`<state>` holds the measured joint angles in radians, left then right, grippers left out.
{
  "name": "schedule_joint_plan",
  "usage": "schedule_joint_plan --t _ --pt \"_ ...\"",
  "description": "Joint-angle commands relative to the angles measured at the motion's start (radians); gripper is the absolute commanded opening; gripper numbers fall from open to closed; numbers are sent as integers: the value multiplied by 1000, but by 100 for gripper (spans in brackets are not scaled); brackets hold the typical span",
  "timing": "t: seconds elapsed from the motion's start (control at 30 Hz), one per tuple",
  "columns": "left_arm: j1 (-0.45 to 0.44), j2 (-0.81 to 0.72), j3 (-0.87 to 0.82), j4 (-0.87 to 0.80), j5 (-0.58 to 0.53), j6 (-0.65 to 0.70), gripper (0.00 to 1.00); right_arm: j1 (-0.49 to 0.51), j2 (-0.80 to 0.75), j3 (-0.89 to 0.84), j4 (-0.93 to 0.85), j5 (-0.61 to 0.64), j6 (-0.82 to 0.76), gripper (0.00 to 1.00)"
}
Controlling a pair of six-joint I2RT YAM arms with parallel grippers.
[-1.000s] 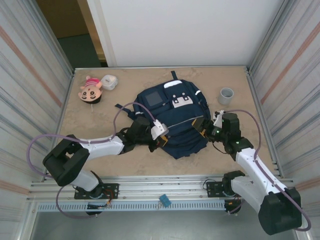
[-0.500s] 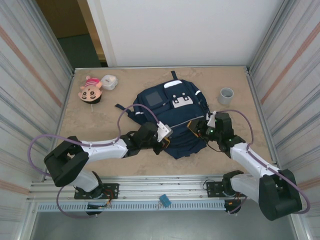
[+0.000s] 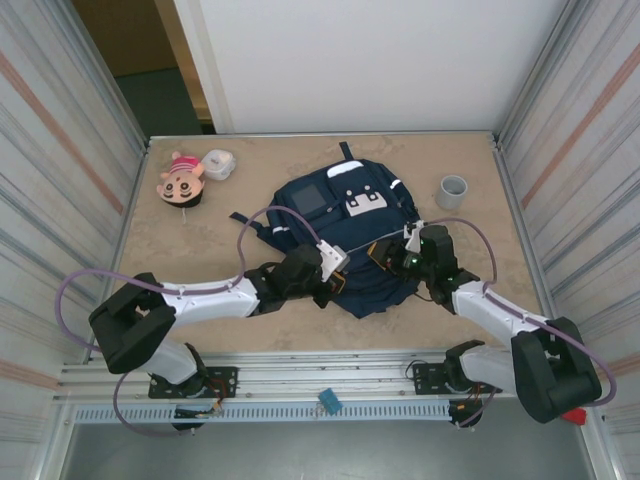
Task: Pack the student bag
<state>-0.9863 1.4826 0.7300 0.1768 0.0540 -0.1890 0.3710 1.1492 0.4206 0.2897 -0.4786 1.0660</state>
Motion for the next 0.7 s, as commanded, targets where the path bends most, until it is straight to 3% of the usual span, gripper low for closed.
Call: schedule_joint_plan --t 0.0,0.2,0.67 --pt "-10 -4 38 45 -33 -44 0 35 22 -1 83 11 17 14" --pt "-27 3 51 74 -21 -67 0 126 60 32 111 48 27 6" --pt "-37 21 65 163 -10 -104 0 226 67 67 109 87 33 1"
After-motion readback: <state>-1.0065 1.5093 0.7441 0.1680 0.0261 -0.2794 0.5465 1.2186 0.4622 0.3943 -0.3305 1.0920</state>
